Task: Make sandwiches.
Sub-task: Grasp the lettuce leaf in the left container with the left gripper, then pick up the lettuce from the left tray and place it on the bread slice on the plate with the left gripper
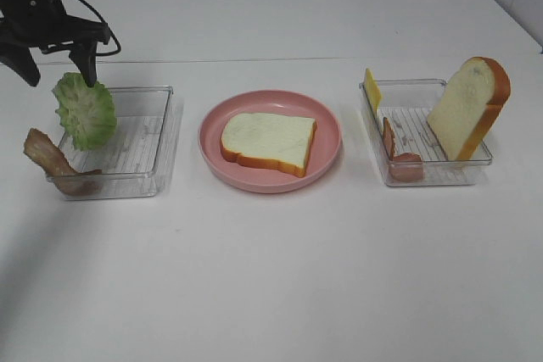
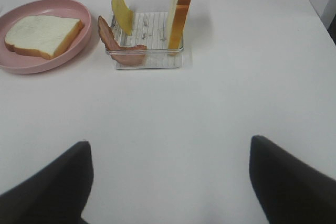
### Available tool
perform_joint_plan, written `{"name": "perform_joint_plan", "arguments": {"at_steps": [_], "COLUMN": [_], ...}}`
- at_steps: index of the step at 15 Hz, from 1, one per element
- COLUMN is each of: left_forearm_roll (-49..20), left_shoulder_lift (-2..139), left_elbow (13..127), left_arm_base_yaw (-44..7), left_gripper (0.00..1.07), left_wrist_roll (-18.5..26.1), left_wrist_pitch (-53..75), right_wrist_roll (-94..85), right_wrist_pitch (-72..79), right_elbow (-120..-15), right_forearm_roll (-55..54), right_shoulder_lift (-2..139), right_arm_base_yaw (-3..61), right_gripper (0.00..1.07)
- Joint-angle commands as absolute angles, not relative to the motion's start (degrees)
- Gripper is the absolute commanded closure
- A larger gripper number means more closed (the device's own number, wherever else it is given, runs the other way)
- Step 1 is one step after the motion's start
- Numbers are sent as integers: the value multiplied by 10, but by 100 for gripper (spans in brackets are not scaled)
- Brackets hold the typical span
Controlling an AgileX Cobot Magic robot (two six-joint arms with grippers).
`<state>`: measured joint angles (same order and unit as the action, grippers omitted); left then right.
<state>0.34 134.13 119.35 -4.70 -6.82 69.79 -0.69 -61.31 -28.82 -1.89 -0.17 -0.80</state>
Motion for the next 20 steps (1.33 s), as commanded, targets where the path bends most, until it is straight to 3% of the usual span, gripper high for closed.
{"name": "perform_joint_plan", "arguments": {"at_steps": [1, 4, 6, 9, 14, 20], "left_forearm_roll": [0, 0, 0, 0, -25, -242], "left_shoulder_lift": [1356, 1368, 1367, 1364, 1351, 1314], "left_elbow": [1189, 1189, 1189, 1196, 1228, 1282], "left_arm_base_yaw": [-53, -53, -53, -53, -53, -53], "left_gripper": [40, 56, 73, 107, 107, 107], "left_wrist_roll": [-68, -68, -68, -65, -51, 26], "left_wrist_pitch": [727, 722, 721, 721, 735, 708], "right_wrist_roll": [-3, -3, -3, -3, -3, -3], "right_wrist_pitch": [-607, -607, -607, -607, -607, -607], "right_elbow": [-287, -287, -287, -287, -287, -287], "right_forearm_roll": [-18, -18, -18, -18, -18, -19], "right_shoulder_lift": [-6, -6, -6, -6, -6, -6], "right_arm_base_yaw": [-12, -12, -12, -12, -12, -12], "right_gripper": [30, 30, 30, 30, 30, 30]}}
